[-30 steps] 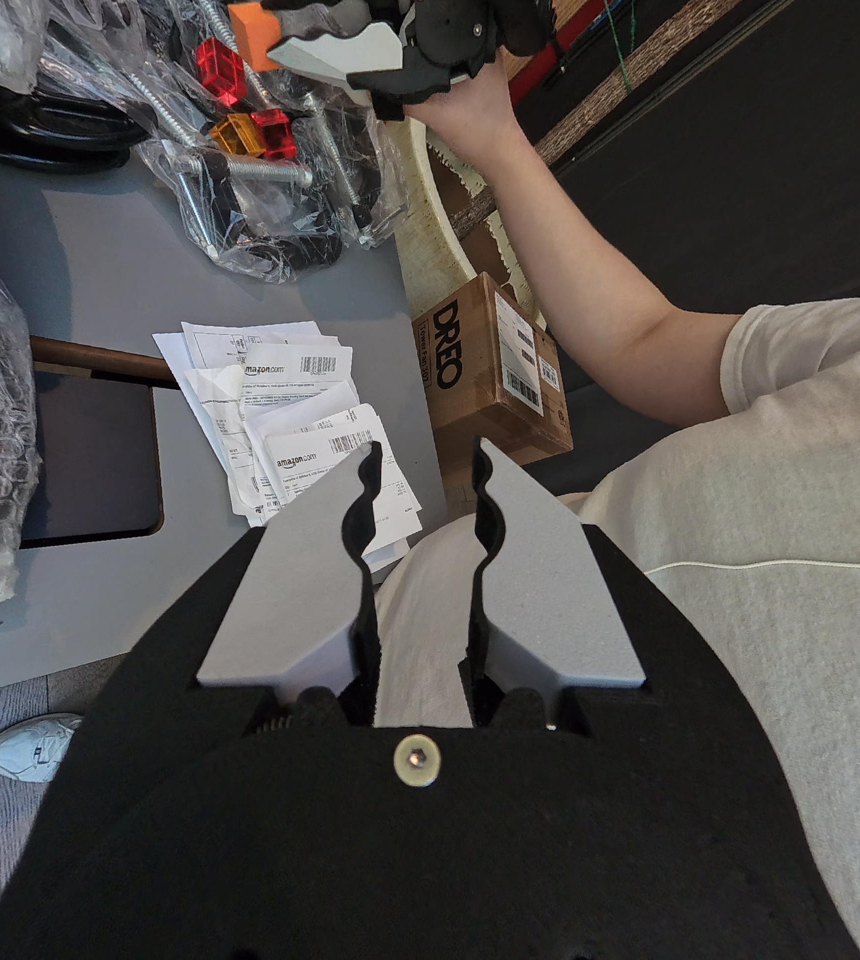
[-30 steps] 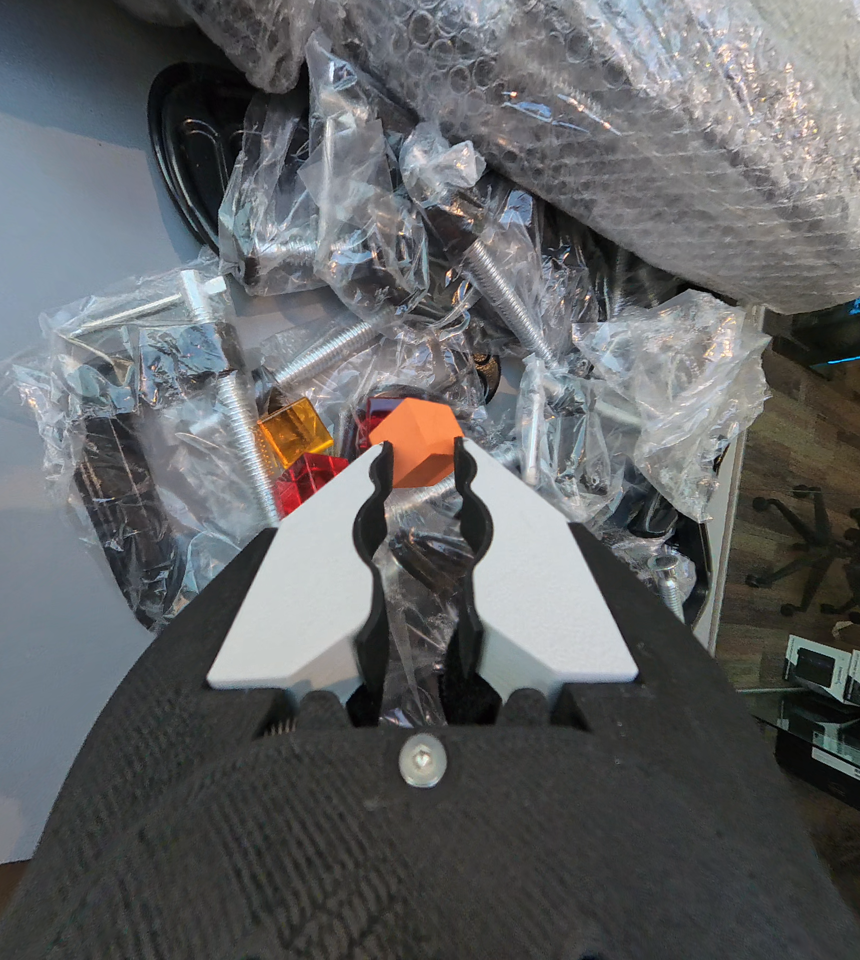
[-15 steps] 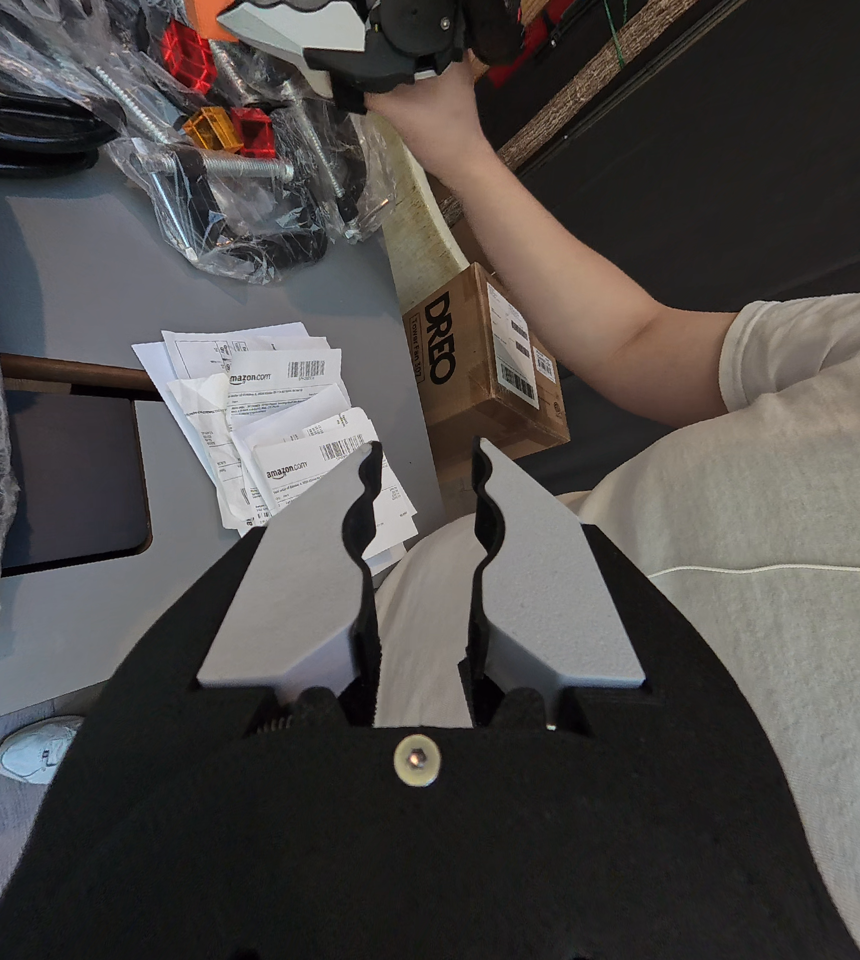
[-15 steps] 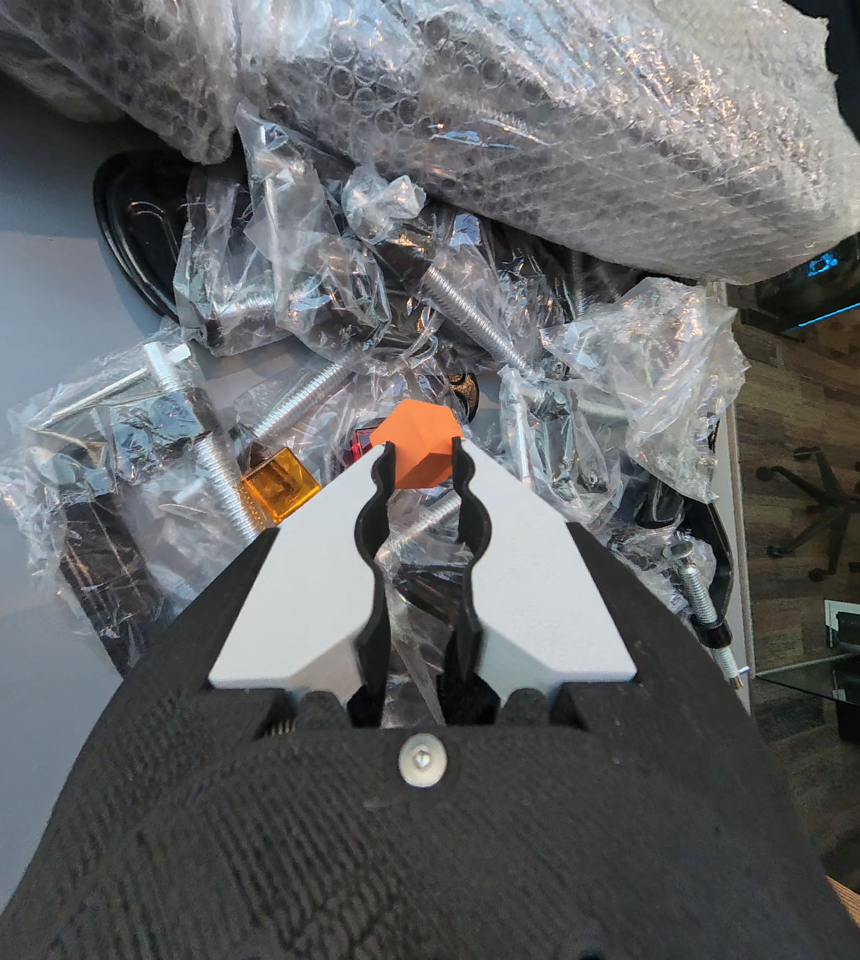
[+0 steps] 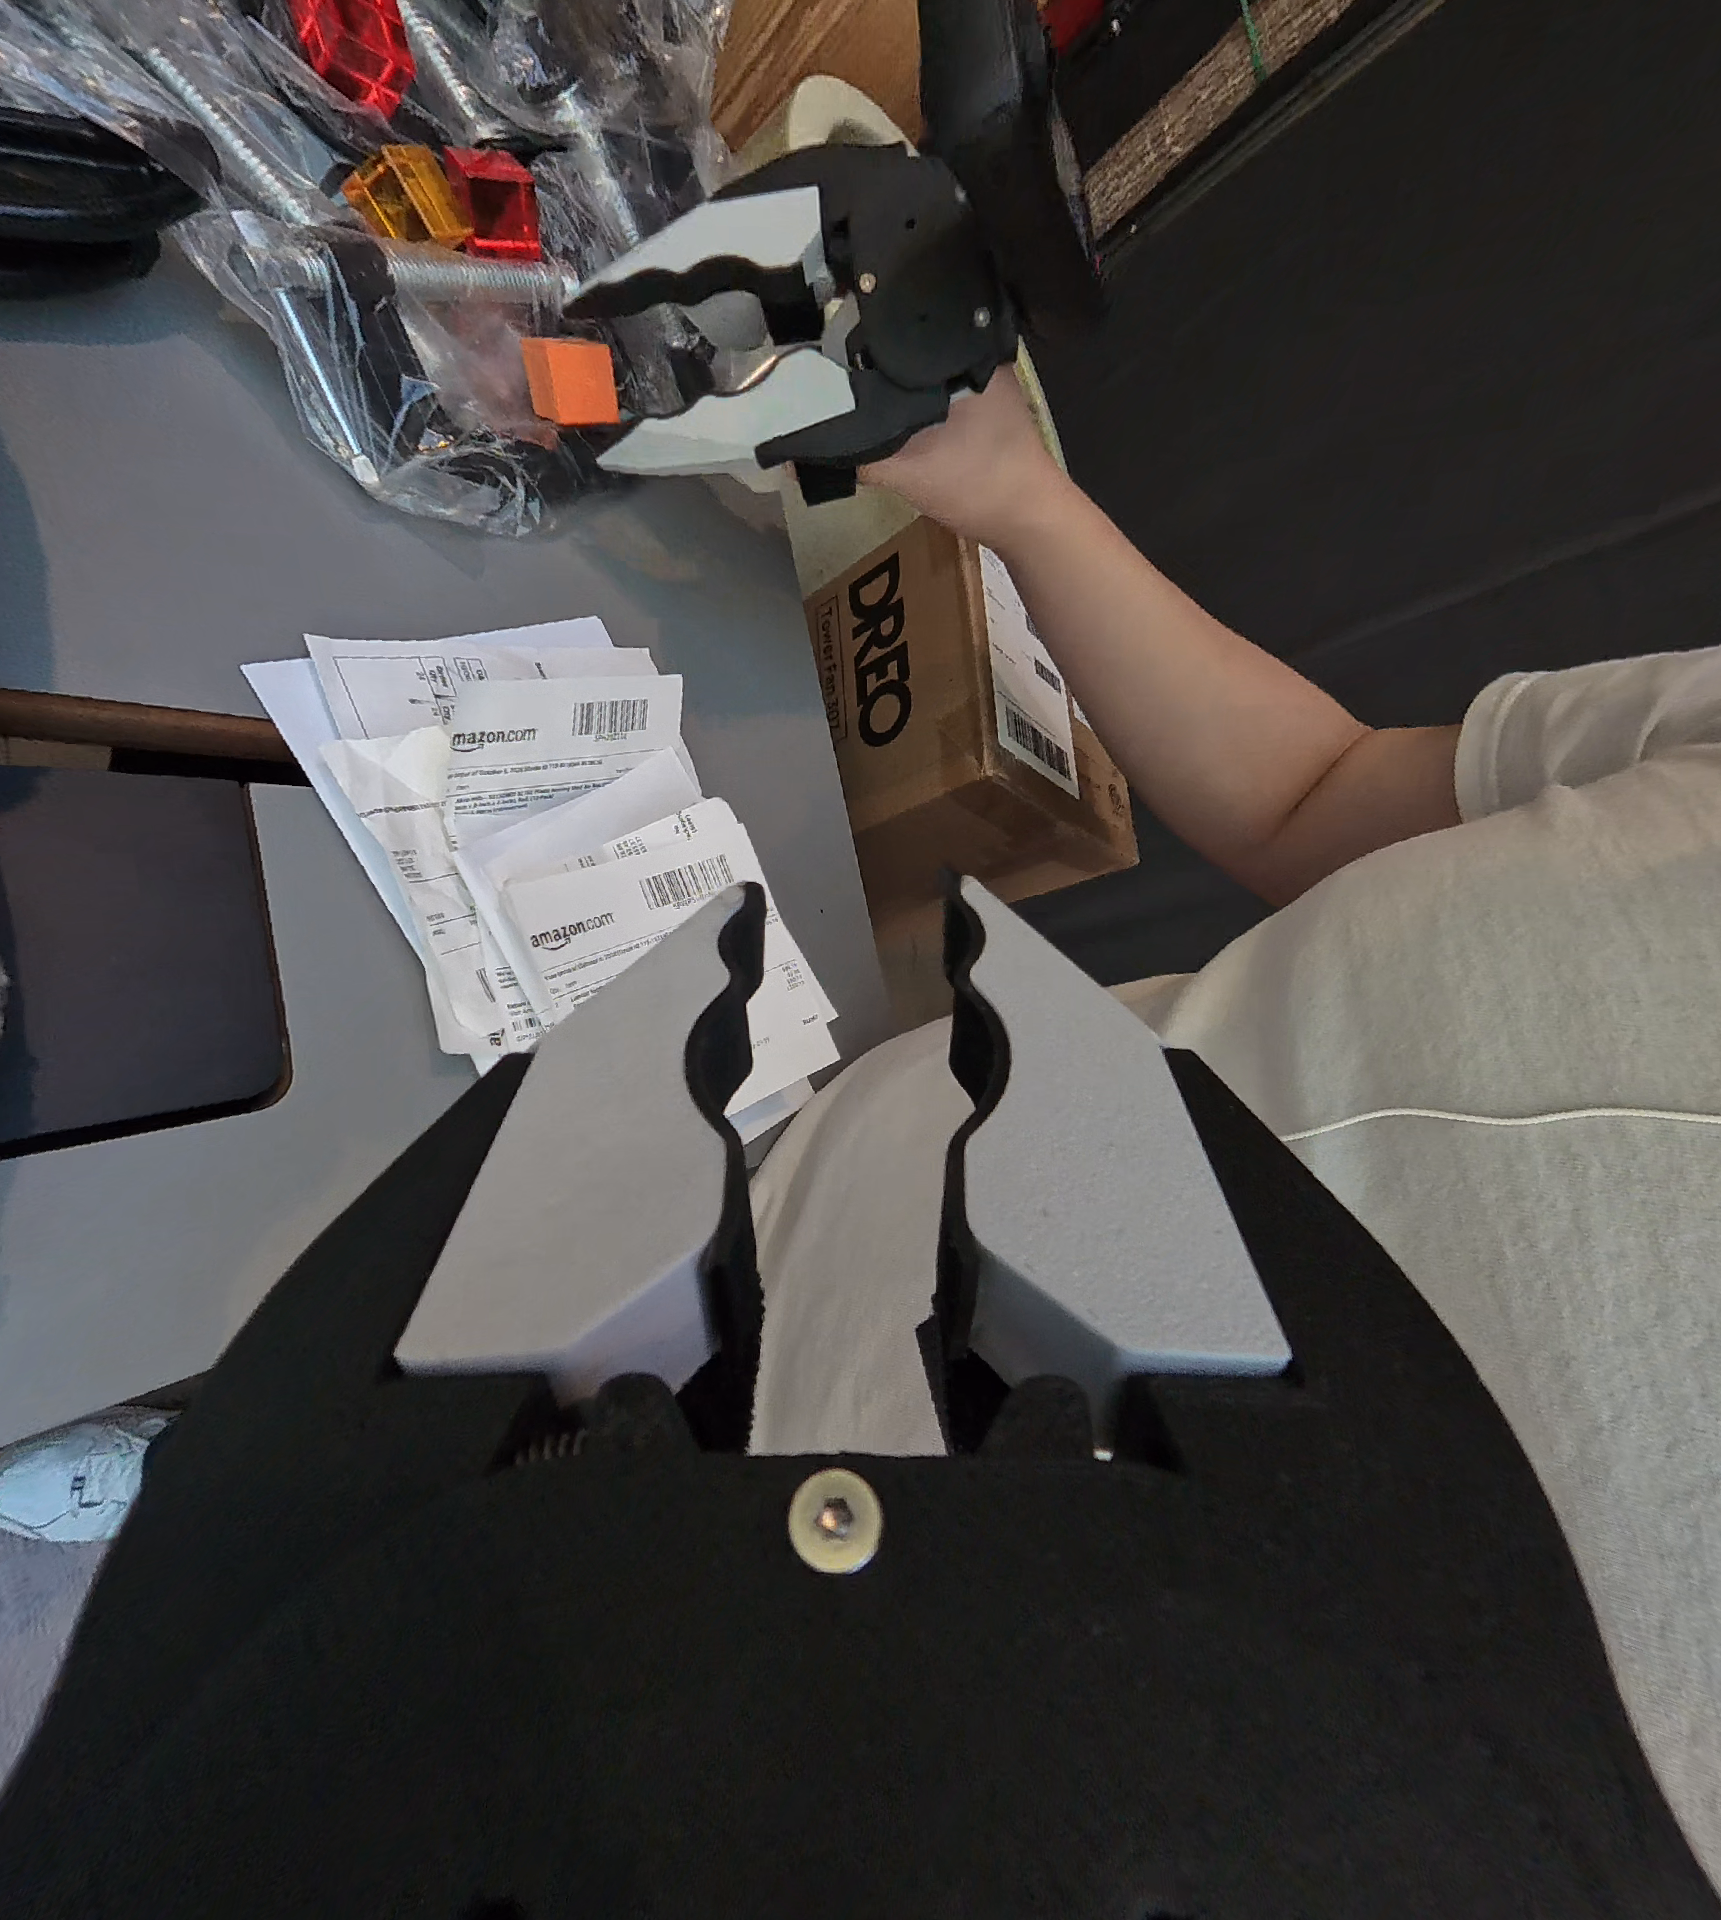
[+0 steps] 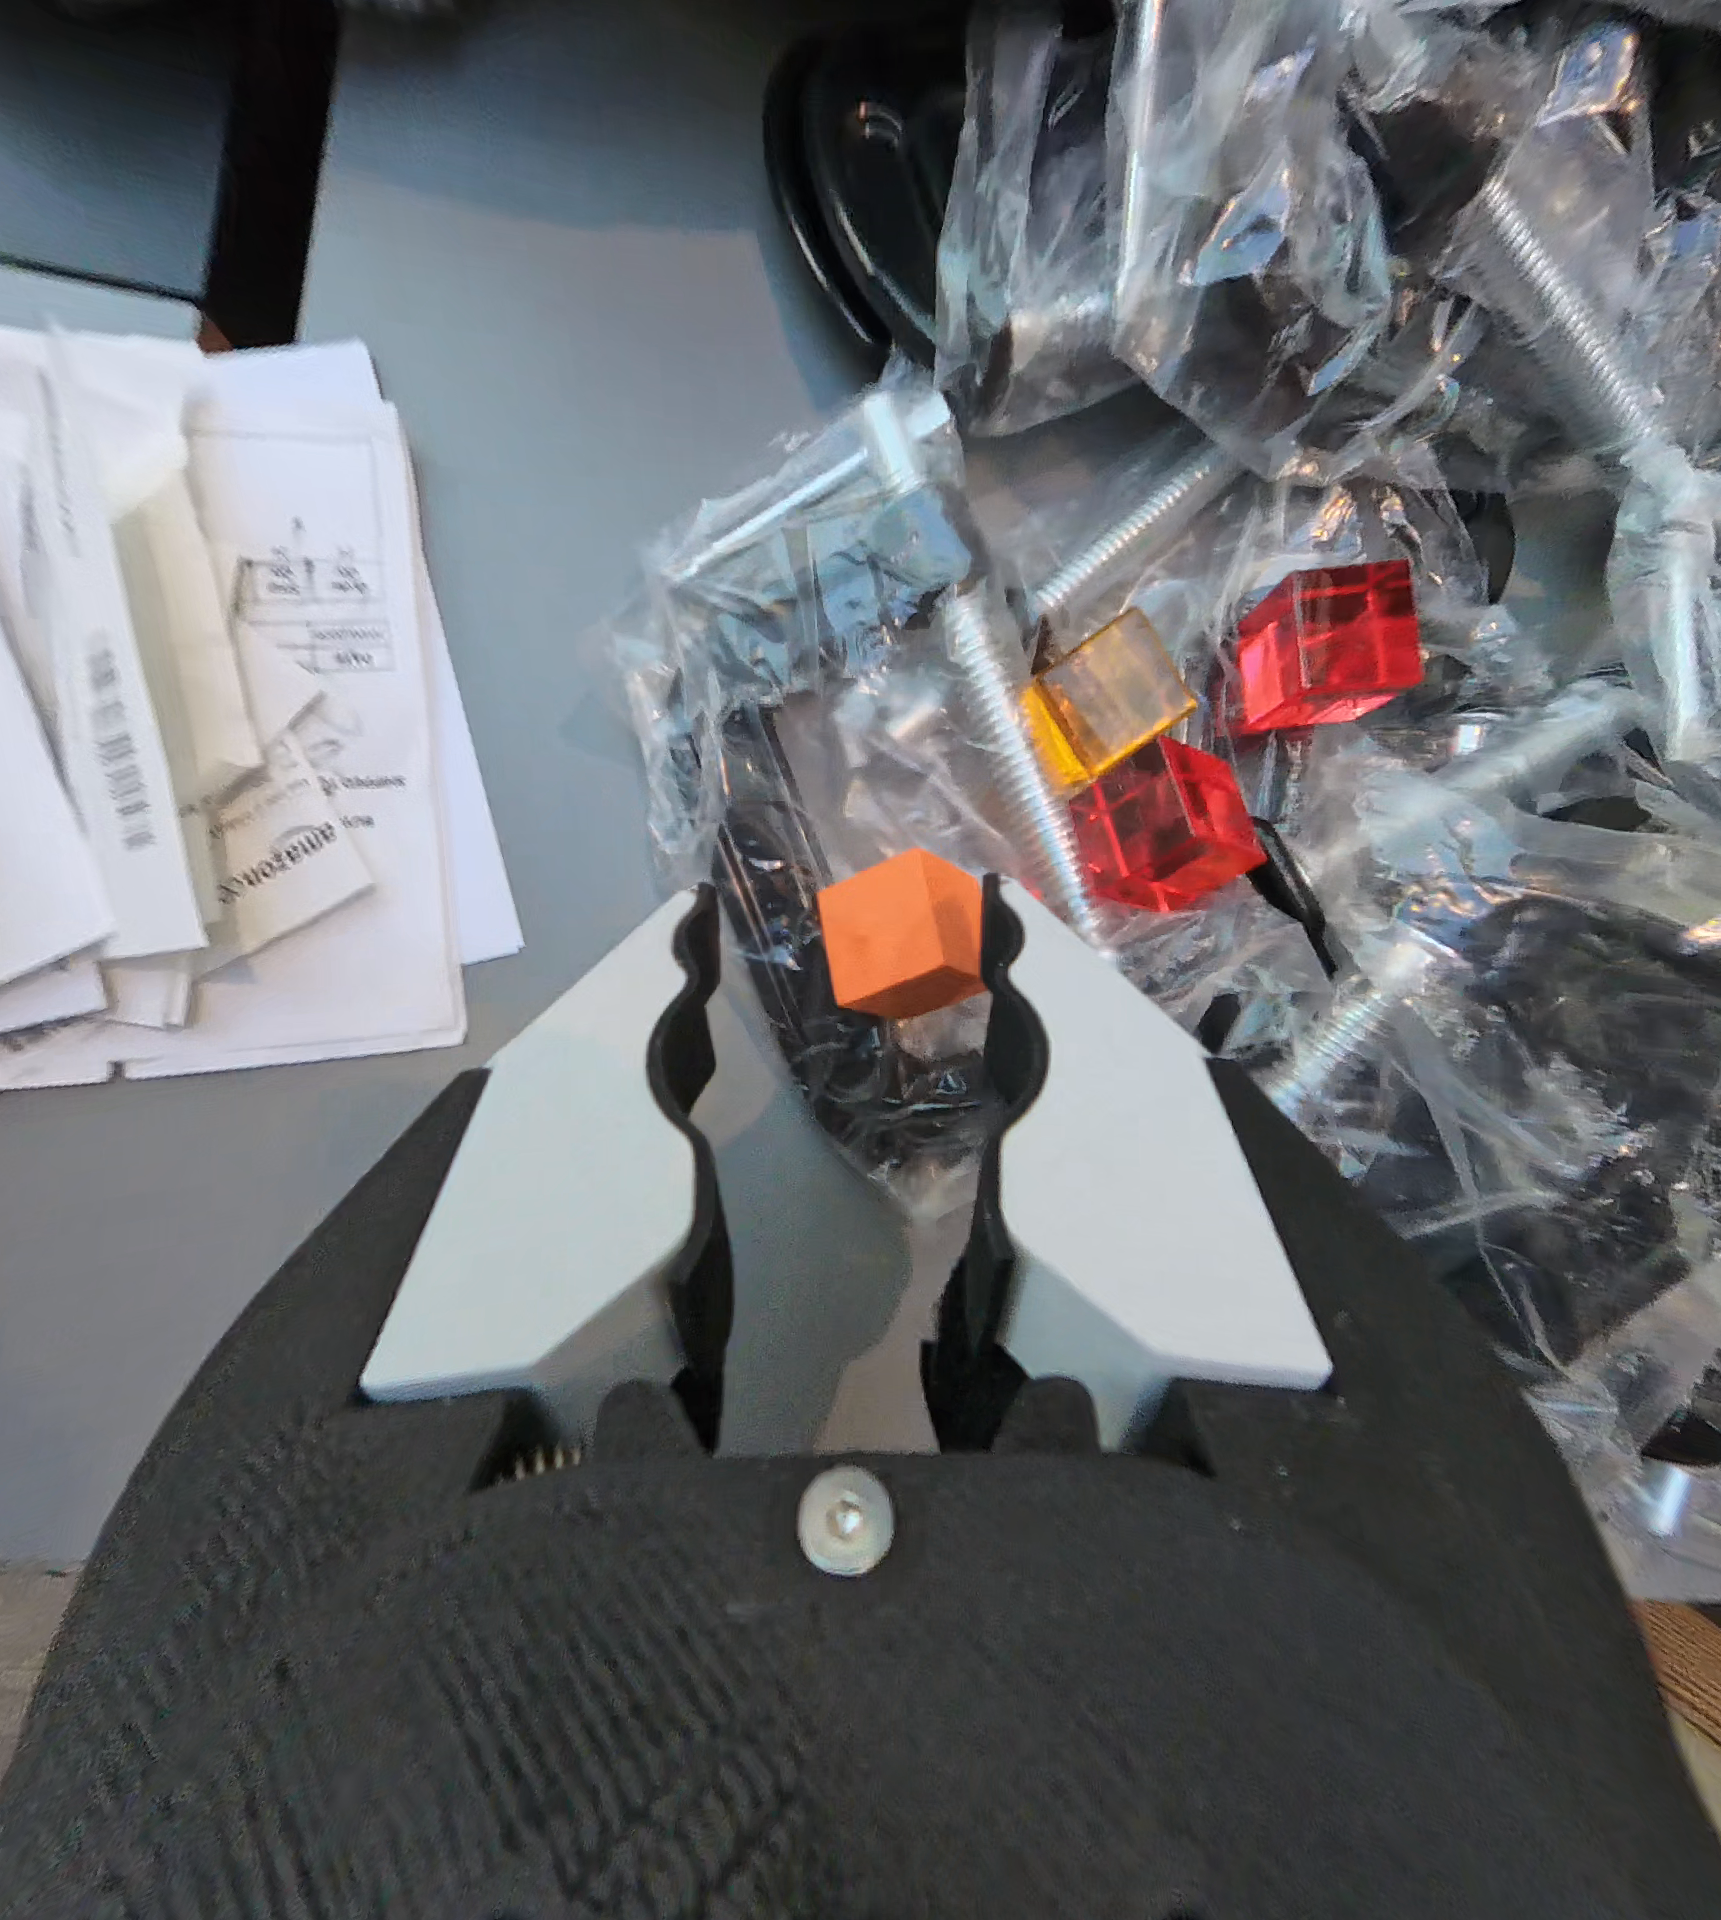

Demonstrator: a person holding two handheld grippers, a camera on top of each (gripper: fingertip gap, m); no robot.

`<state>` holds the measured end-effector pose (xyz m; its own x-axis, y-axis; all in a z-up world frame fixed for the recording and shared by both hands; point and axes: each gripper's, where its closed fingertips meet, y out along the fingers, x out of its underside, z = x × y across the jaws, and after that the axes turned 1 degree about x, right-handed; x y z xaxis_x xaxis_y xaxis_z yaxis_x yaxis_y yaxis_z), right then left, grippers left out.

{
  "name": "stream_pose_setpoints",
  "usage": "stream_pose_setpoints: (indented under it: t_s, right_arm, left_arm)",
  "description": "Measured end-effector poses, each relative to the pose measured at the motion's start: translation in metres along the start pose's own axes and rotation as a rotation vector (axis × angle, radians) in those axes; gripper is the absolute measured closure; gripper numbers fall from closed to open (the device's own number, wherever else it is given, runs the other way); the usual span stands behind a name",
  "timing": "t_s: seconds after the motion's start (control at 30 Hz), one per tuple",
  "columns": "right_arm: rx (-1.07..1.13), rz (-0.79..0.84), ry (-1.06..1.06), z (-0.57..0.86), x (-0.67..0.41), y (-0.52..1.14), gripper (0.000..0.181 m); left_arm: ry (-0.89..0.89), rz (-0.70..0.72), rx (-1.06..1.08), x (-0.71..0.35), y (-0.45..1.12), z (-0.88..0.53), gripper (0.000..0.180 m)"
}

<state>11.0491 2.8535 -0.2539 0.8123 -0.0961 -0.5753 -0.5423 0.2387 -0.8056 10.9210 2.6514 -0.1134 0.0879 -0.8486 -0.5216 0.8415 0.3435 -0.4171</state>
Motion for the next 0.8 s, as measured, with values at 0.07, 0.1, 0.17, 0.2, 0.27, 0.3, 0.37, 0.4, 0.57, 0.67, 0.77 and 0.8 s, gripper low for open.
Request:
stream_pose_setpoints:
  t_s: [0.07, 0.1, 0.17, 0.2, 0.27, 0.3, 0.37, 0.4, 0.57, 0.67, 0.77, 0.8]
  right_arm:
    - [-0.055, 0.089, 0.06, 0.004, -0.017, -0.009, 0.133]
    - [-0.047, 0.115, 0.092, 0.016, -0.023, -0.011, 0.136]
    - [-0.029, 0.114, 0.128, 0.04, -0.027, -0.009, 0.14]
    - [-0.022, 0.073, 0.127, 0.052, -0.024, -0.004, 0.14]
    - [-0.039, -0.058, 0.089, 0.064, -0.014, 0.008, 0.133]
    - [-0.069, -0.126, 0.059, 0.064, -0.009, 0.013, 0.132]
    - [-0.085, -0.223, 0.003, 0.067, -0.005, 0.018, 0.135]
    - [-0.116, -0.277, -0.005, 0.065, -0.001, 0.019, 0.14]
    - [-0.167, -0.343, 0.01, 0.068, -0.002, 0.019, 0.147]
    - [-0.126, -0.31, -0.009, 0.068, -0.003, 0.018, 0.148]
    - [-0.082, -0.226, -0.072, 0.067, -0.01, 0.018, 0.153]
    - [-0.07, -0.21, -0.115, 0.068, -0.013, 0.019, 0.153]
  left_arm:
    - [0.023, -0.015, 0.002, -0.002, 0.003, 0.005, 0.147]
    - [0.033, -0.017, 0.005, -0.004, 0.004, 0.007, 0.147]
    - [0.04, -0.024, 0.012, -0.004, 0.006, 0.011, 0.147]
    - [0.041, -0.029, 0.014, -0.004, 0.007, 0.011, 0.147]
    - [0.04, -0.038, 0.012, -0.002, 0.008, 0.012, 0.147]
    - [0.038, -0.038, 0.012, -0.002, 0.008, 0.012, 0.147]
    - [0.035, -0.036, 0.012, -0.001, 0.008, 0.012, 0.147]
    - [0.033, -0.035, 0.01, -0.001, 0.008, 0.012, 0.147]
    - [0.011, -0.019, 0.011, -0.002, 0.01, 0.006, 0.147]
    - [0.028, -0.015, -0.018, -0.005, 0.012, 0.0, 0.147]
    - [0.128, -0.031, -0.098, -0.017, 0.021, -0.017, 0.146]
    - [0.178, -0.051, -0.117, -0.024, 0.027, -0.022, 0.145]
